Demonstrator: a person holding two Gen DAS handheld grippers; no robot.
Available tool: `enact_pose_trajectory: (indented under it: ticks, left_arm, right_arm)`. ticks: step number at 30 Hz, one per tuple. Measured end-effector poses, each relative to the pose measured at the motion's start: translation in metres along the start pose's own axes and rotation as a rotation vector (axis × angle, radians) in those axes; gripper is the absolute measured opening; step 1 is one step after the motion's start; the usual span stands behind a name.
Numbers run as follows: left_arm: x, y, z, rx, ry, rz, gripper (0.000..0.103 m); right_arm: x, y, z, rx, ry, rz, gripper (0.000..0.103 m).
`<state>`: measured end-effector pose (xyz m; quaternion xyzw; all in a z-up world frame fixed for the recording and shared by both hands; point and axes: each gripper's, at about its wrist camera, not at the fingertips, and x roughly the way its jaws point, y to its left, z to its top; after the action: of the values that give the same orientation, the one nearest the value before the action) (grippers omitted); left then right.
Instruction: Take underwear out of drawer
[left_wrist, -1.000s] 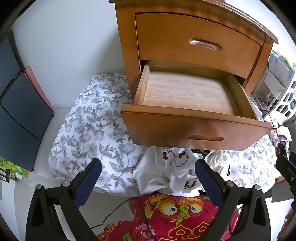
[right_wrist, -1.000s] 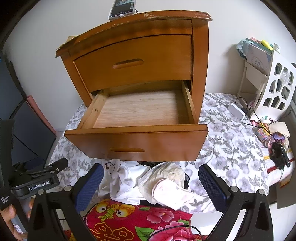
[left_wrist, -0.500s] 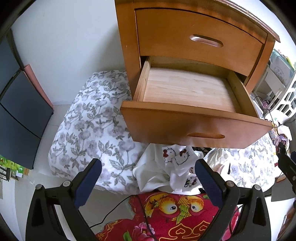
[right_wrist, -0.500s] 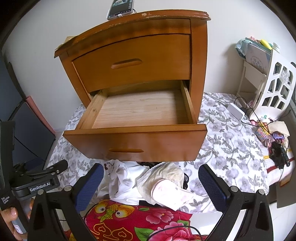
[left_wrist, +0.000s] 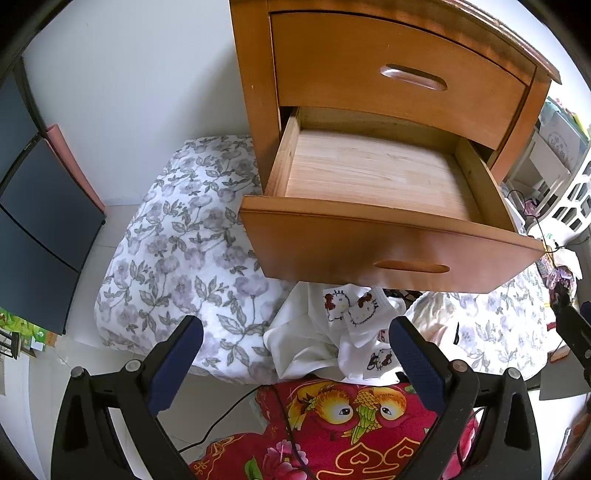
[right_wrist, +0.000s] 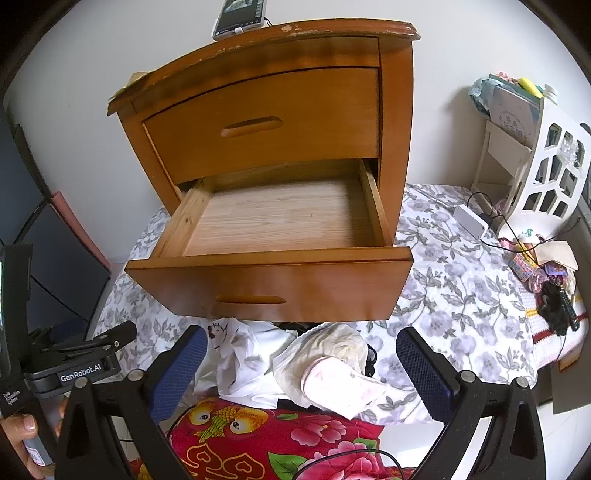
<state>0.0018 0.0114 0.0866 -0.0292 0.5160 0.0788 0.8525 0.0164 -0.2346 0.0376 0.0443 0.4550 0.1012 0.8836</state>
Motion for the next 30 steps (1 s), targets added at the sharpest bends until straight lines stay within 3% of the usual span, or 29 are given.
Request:
enact_pose_trajectory:
  ticks: [30]
  left_arm:
    - [0.0033,-0.0008,-0.0012,-0.002,0.014,-0.011,0.101]
  right_arm:
    - [0.0039,0.0008,-0.0017,0.004,0.012,-0.001,0.103]
